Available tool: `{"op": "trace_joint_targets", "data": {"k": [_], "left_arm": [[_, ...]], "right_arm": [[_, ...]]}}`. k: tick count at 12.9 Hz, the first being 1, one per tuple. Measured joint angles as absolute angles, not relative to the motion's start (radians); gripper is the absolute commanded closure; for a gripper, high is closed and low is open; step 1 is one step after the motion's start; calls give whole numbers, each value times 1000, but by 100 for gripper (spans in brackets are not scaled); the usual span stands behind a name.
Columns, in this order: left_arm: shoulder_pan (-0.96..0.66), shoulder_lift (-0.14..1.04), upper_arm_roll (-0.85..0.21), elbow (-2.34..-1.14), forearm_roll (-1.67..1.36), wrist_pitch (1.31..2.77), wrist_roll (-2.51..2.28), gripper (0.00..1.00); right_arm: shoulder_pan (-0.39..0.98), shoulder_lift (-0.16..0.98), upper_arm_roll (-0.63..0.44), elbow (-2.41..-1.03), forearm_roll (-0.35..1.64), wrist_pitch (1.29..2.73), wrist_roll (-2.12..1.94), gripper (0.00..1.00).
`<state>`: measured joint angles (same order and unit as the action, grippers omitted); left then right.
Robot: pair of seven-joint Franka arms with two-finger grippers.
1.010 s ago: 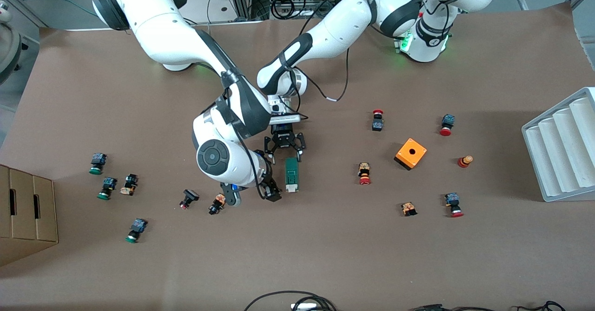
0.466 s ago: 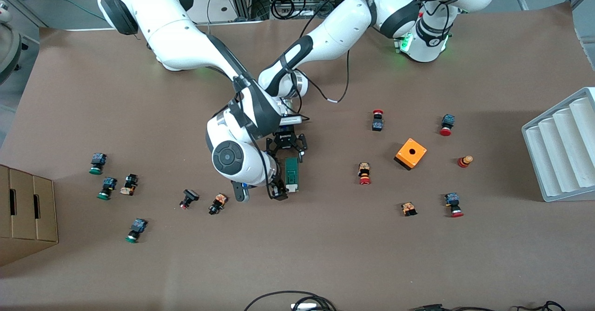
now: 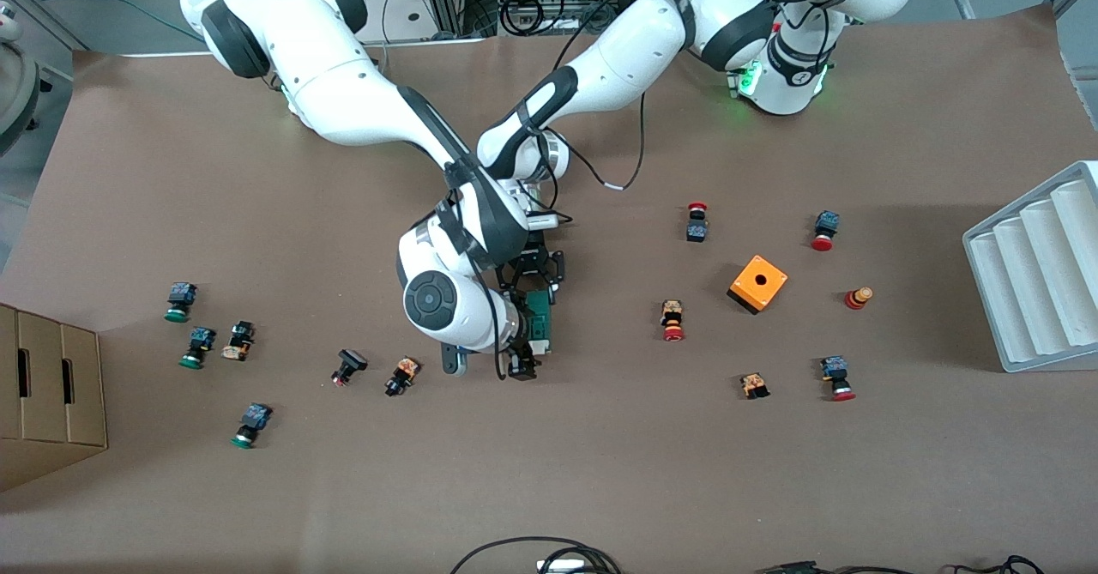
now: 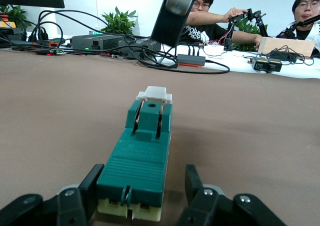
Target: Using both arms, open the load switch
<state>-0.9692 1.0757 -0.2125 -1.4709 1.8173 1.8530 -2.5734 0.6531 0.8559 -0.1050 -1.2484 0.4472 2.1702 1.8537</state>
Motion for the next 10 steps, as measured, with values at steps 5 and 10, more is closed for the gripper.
{"op": "trace_joint_targets", "data": {"k": [5,10], "left_arm": [[-965,1076,-214,-1477,1813,1839,-2575,44],[-963,1076,-215,-1475,1815,1842,-2575,42]], "right_arm": [[654,881,-106,-1248,451,2216,1868,15],[654,910,-106,-1247,451,2255,1882,26]]}}
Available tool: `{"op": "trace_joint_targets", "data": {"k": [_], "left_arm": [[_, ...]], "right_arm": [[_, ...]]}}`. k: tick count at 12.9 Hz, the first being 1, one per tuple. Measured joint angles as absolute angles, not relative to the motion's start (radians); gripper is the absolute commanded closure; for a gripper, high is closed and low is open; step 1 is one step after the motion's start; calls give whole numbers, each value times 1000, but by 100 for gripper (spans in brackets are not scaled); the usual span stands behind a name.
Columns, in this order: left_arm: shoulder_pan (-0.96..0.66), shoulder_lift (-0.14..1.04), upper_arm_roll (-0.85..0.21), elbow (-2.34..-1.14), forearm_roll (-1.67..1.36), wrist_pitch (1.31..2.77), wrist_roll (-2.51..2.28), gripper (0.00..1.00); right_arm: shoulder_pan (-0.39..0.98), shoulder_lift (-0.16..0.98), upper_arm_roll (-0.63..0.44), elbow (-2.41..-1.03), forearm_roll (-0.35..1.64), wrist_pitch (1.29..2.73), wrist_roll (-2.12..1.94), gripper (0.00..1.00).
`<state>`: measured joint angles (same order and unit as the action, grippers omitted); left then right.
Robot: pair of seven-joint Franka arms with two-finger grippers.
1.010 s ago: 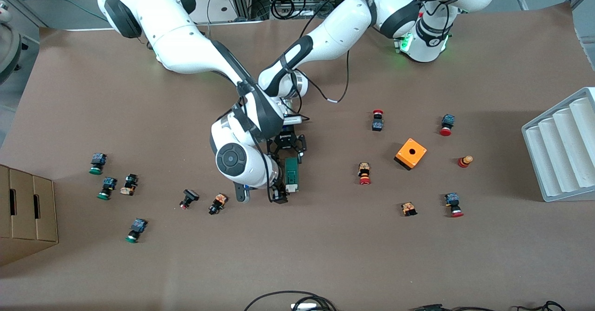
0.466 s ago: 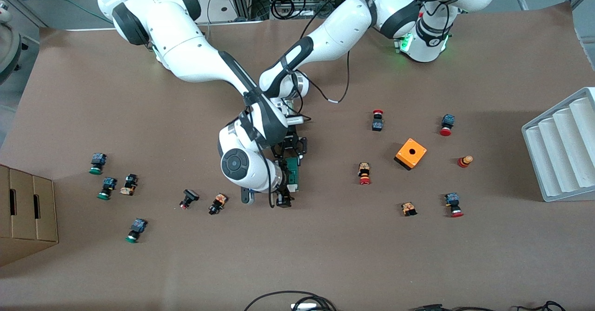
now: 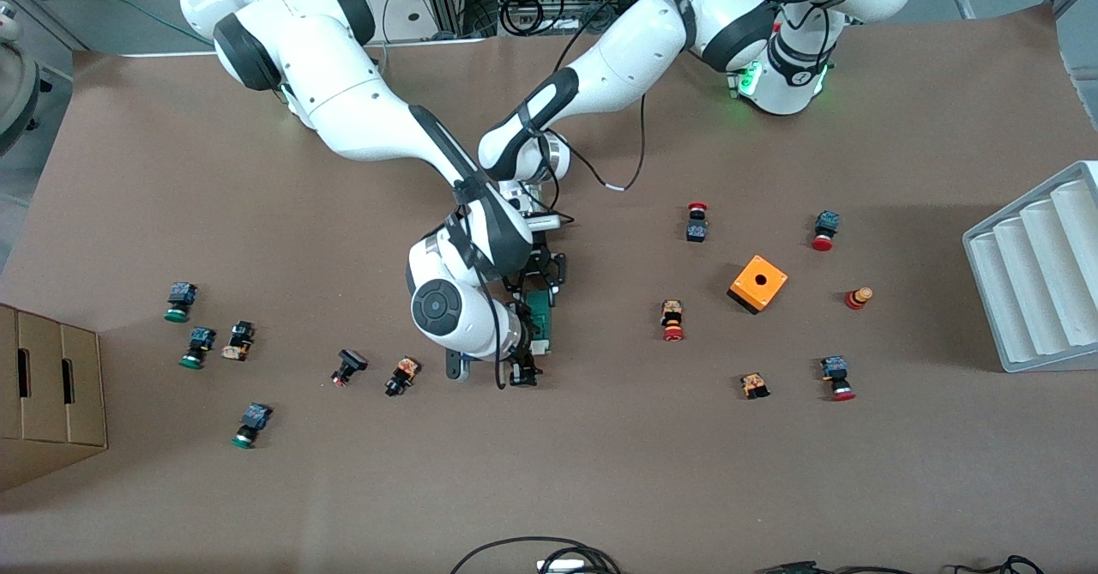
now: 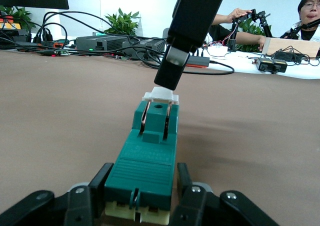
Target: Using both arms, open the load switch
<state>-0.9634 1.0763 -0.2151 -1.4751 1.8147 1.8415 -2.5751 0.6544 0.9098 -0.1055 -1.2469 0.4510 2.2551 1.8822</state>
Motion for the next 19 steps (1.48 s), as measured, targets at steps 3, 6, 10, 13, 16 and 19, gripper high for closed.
{"op": "trace_joint_targets", "data": {"k": [3,6,10,13,16,19], "left_arm": [[-963,1076,-215,-1475,1815,1842,-2575,42],[-963,1076,-216,-1475,1815,1841,-2575,43],[-962,1077,-217,-1476,1814,1840,-2575,43],[-962,1077,-217,-1475,1815,1841,-2575,42],[-962,1077,-218,-1475,1815,1842,-2575,41],[-962,1078,-218,-1475,1817,1841,-2575,42]], "right_arm": [[655,912,-105,-1246,451,2262,1894,36],[660,913,-104,-1246,451,2262,1909,35],[668,921,-102,-1246,451,2262,1942,35],[669,926,-94,-1246,451,2262,1952,36],[670,929,-93,-1245,451,2261,1960,40],[670,928,-93,-1242,453,2249,1964,52]]}}
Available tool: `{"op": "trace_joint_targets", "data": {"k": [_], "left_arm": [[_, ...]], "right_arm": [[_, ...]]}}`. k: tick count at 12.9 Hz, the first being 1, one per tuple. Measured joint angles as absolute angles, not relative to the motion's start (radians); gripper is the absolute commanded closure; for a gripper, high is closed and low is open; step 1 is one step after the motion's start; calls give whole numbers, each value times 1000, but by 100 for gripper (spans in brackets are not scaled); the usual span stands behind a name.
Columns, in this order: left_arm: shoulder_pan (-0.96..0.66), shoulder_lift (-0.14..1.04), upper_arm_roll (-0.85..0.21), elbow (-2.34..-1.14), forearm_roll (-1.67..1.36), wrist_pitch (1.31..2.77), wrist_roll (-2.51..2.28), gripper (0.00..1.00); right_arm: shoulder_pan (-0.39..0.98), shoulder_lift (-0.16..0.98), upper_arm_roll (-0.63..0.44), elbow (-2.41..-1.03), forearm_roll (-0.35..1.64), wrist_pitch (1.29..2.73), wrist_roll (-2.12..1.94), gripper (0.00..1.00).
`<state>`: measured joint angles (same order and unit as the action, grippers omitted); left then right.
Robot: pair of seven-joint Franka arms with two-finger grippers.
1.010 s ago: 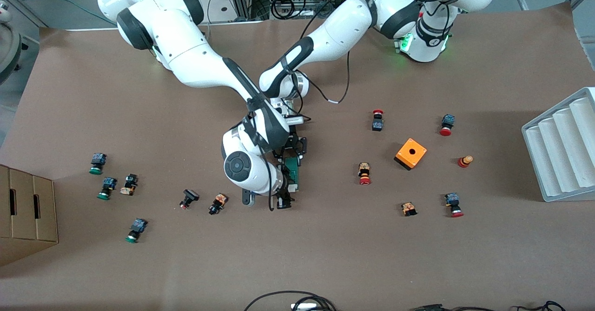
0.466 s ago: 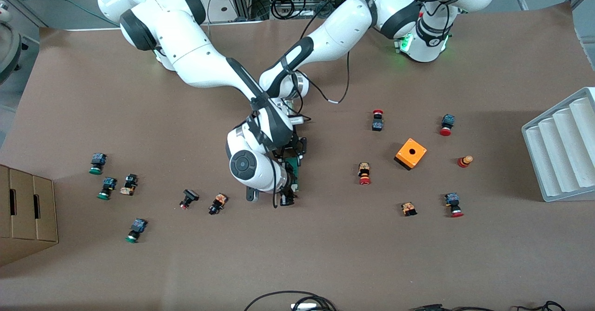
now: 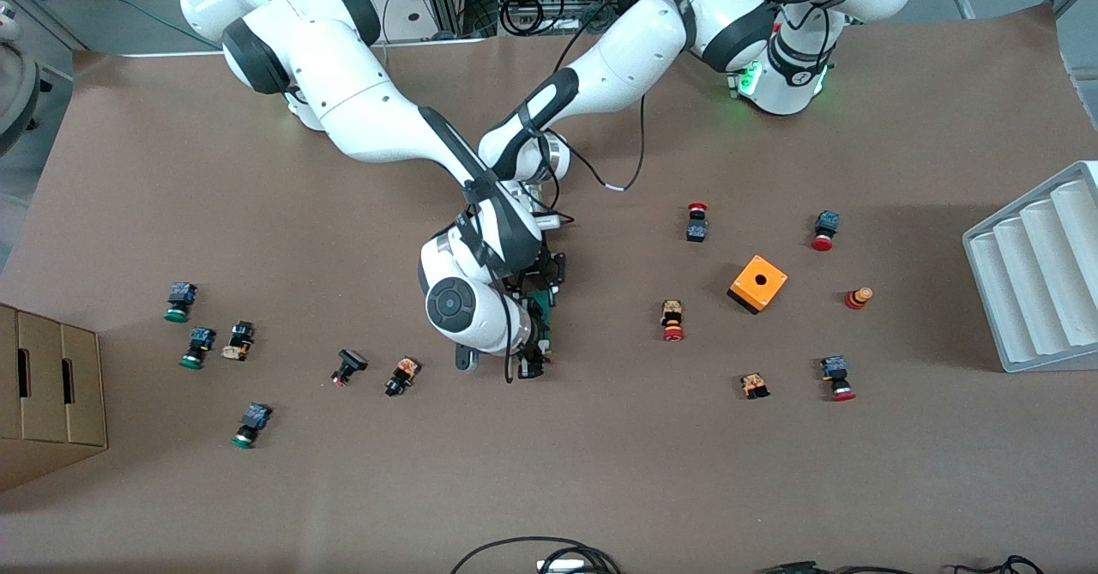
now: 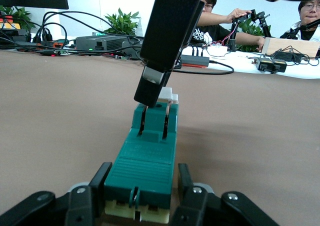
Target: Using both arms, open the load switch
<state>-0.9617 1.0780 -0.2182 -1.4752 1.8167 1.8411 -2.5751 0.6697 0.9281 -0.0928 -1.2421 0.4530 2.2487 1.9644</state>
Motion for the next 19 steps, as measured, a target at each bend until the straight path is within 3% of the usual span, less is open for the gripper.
{"op": "trace_joint_targets", "data": {"k": [5,19], "left_arm": [[-962,1079,-218,-1476,1817,1838,-2575,43],[-957,1079,-224,-1476,1817,1836,-2575,43]], "right_arm": [[668,929,-93,-1233,454,2246,1967,64],[660,927,-92,-1232,454,2242,1968,70]]}}
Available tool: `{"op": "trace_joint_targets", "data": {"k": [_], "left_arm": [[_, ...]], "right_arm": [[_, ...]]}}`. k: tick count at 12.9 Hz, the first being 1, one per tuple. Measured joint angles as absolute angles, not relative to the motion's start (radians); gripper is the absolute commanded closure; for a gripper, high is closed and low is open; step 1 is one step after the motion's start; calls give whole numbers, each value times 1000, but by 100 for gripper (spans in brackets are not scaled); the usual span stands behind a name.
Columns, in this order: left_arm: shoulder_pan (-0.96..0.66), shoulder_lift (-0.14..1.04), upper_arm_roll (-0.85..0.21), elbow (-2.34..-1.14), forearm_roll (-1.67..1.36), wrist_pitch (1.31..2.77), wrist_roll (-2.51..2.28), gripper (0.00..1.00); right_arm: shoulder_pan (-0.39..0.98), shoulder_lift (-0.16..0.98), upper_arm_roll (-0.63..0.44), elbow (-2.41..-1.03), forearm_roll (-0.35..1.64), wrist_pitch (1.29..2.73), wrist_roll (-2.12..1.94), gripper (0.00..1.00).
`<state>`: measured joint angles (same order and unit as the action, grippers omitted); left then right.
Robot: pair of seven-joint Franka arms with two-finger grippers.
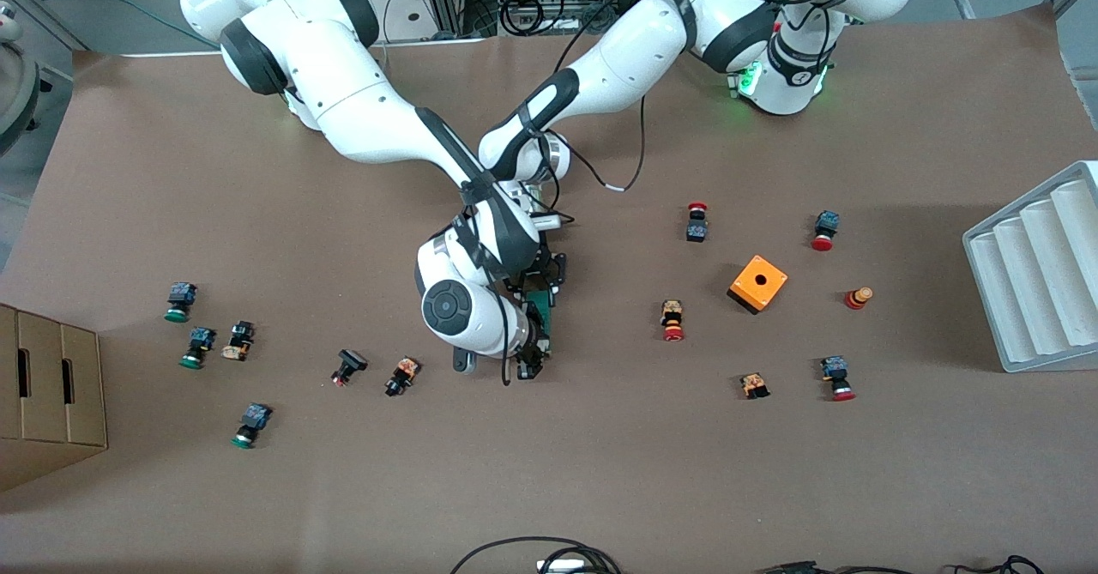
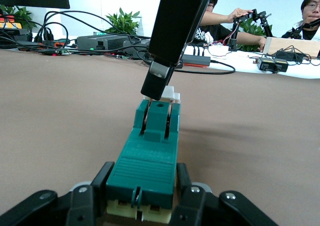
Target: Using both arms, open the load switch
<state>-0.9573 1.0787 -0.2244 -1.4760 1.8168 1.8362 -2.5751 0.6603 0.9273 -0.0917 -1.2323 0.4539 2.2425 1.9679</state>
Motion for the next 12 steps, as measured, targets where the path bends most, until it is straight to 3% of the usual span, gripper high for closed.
{"op": "trace_joint_targets", "data": {"k": [12], "left_arm": [[-957,1079,-225,-1476,1817,1836,-2575,44]], "right_arm": [[659,867,-90,-1293,454,2242,1958,70]]}}
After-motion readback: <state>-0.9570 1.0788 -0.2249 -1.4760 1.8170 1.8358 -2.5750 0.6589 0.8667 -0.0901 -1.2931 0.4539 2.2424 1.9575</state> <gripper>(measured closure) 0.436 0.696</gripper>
